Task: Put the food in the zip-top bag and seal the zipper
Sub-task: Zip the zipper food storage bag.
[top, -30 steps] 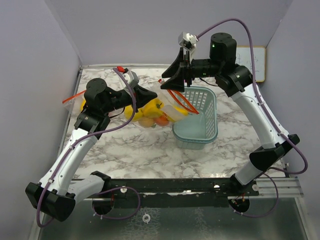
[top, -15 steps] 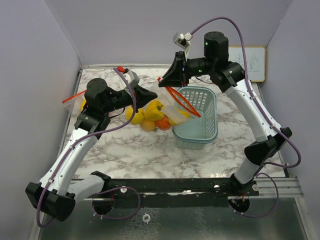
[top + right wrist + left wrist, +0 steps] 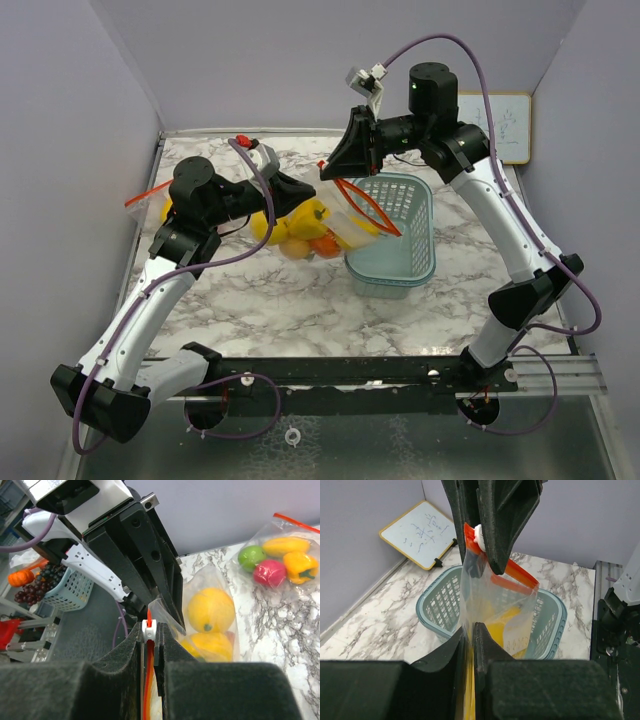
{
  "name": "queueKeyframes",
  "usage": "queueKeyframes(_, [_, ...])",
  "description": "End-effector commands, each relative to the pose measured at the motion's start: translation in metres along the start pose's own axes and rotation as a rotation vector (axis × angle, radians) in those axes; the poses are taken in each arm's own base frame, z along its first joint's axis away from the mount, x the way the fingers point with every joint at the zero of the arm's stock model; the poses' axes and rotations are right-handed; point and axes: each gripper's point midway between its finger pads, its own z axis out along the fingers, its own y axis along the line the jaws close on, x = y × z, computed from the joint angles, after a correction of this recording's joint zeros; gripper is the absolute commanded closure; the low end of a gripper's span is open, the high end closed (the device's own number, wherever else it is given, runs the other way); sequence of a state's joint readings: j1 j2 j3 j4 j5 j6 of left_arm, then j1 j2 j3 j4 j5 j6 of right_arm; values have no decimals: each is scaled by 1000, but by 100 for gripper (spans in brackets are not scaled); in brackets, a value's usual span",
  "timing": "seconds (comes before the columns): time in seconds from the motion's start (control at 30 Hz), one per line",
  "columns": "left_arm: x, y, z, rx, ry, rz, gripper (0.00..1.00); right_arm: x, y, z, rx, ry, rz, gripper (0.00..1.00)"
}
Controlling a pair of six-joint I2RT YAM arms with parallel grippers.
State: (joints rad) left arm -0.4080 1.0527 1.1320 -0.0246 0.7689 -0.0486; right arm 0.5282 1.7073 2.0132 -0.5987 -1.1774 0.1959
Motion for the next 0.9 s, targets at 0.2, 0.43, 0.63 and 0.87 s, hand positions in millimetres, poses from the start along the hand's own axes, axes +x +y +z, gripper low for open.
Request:
queueKeyframes(0.2, [-31, -9, 7, 87, -98, 117, 72, -13, 20, -6, -61, -15, -28, 98])
queueKeyframes(0.43, [-34, -25, 11, 210, -128, 96, 70, -12, 17, -5, -59, -9, -25, 98])
queueKeyframes(0.63, [-41, -32, 11, 259, -152, 96, 70, -10, 15, -4, -61, -3, -22, 98])
queueKeyframes(0.87, [-42, -22, 16, 220, -156, 83, 100, -9, 12, -4, -54, 0, -21, 98])
